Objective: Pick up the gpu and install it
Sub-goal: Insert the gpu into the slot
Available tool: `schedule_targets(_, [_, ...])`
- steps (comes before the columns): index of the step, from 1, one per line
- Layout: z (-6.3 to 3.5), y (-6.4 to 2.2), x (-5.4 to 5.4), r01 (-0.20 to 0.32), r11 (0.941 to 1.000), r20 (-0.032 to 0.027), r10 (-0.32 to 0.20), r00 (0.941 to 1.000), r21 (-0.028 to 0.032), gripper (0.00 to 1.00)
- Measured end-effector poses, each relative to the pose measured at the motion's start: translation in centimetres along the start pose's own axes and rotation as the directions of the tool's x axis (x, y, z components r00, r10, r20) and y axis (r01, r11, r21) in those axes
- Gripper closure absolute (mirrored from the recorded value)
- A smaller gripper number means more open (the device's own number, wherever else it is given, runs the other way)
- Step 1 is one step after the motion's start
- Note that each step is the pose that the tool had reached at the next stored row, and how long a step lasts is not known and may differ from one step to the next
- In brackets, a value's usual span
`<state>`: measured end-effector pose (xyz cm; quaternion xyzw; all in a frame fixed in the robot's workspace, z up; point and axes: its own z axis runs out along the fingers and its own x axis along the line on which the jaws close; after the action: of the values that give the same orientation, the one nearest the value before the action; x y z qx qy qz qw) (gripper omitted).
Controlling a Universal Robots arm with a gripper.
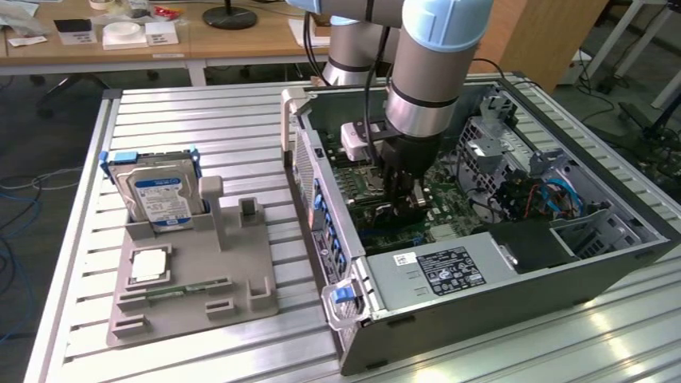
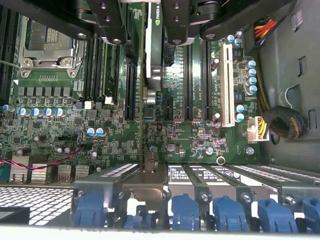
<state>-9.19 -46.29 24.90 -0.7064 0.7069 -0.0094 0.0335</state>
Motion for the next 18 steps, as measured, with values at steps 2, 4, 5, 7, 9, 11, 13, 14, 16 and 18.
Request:
schedule_targets(2, [0.0, 0.0, 0.0, 0.0, 1.0, 0.0, 0.0, 1.0, 0.0, 0.66])
schedule_targets(4, [0.0, 0.0, 0.0, 0.0, 1.0, 0.0, 0.0, 1.0, 0.0, 0.66])
schedule_targets(5, [0.0, 0.0, 0.0, 0.0, 1.0, 0.0001, 0.0, 1.0, 0.0, 0.66])
schedule_targets(7, [0.0, 0.0, 0.0, 0.0, 1.0, 0.0, 0.0, 1.0, 0.0, 0.66])
schedule_targets(9, [-0.01, 0.0, 0.01, 0.0, 1.0, -0.0006, 0.0, 1.0, 0.0, 0.67])
schedule_targets(11, [-0.01, 0.0, 0.0, 0.0, 1.0, -0.0002, 0.0, 1.0, 0.0, 0.73])
schedule_targets(13, [0.0, 0.0, 0.0, 0.0, 1.0, -0.0001, 0.0, 1.0, -0.0001, 0.74])
schedule_targets(14, [0.0, 0.0, 0.0, 0.0, 1.0, -0.0001, 0.0, 1.0, -0.0001, 0.74])
schedule_targets(16, [0.0, 0.0, 0.0, 0.0, 1.0, -0.0001, 0.0, 1.0, 0.0, 0.74])
schedule_targets(18, [0.0, 0.0, 0.0, 0.0, 1.0, 0.0, 0.0, 1.0, 0.0, 0.74])
